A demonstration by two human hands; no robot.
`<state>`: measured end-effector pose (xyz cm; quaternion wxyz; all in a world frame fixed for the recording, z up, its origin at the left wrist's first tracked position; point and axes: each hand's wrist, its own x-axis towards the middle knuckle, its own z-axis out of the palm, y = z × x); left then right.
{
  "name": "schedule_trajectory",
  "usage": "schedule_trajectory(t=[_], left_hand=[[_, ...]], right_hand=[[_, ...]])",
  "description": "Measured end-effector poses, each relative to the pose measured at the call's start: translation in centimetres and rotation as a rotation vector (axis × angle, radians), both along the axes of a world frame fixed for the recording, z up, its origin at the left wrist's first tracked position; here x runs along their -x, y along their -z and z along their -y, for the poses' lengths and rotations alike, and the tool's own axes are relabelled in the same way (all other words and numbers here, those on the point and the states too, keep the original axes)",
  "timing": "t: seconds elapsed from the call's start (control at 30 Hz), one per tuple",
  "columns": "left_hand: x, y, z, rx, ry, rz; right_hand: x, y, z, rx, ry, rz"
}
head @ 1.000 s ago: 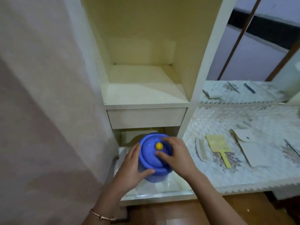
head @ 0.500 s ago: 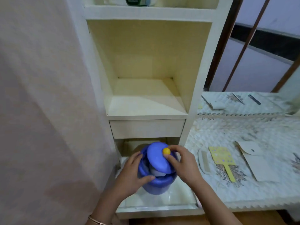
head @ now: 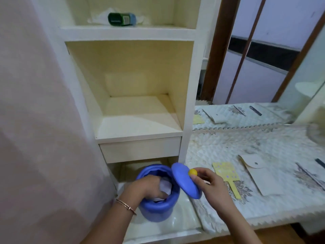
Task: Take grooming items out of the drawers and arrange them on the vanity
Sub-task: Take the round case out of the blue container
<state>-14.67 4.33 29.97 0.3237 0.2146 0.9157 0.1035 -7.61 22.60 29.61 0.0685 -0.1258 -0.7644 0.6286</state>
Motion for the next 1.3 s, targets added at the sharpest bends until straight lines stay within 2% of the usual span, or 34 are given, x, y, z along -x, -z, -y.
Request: schedule_trajectory(t=[0.13, 0.33, 0.5, 0.6, 0.77, 0.9, 1.07, 1.3], left_hand=[[0.9, 0.9, -0.1, 0.004, -0.070, 0.035], [-0.7, 0.6, 1.6, -0.274, -0.221, -0.187], [-3.6, 0.8, 4.8, -0.429, -0.492, -0.266], [-5.2, 0.4, 5.9, -0.441, -0.596, -0.350], [-6.7, 1.3, 7.4, -0.345, -0.677, -0.482], [-6.9, 2.4, 8.1, -0.338, -0.693, -0.507], [-6.5, 3.0, 8.5, -0.364, -0.695, -0.511], [-6.5, 2.6, 8.5, -0.549, -0.745, -0.474]], right_hand=[[-0.4, 0.2, -0.6, 0.002, 0.014, 0.002], [0.2, 0.5, -0.1, -0.002, 0.002, -0.014], [1.4, 0.8, 2.6, -0.046, -0.087, -0.032], [2.2, 1.3, 4.4, -0.195, -0.138, -0.061], [3.4, 2.2, 6.4, -0.615, -0.251, -0.182], [3.2, 3.0, 7.5, -0.721, -0.302, -0.194], [3.0, 3.2, 7.8, -0.724, -0.294, -0.182], [2.1, 2.7, 7.7, -0.660, -0.341, -0.144]])
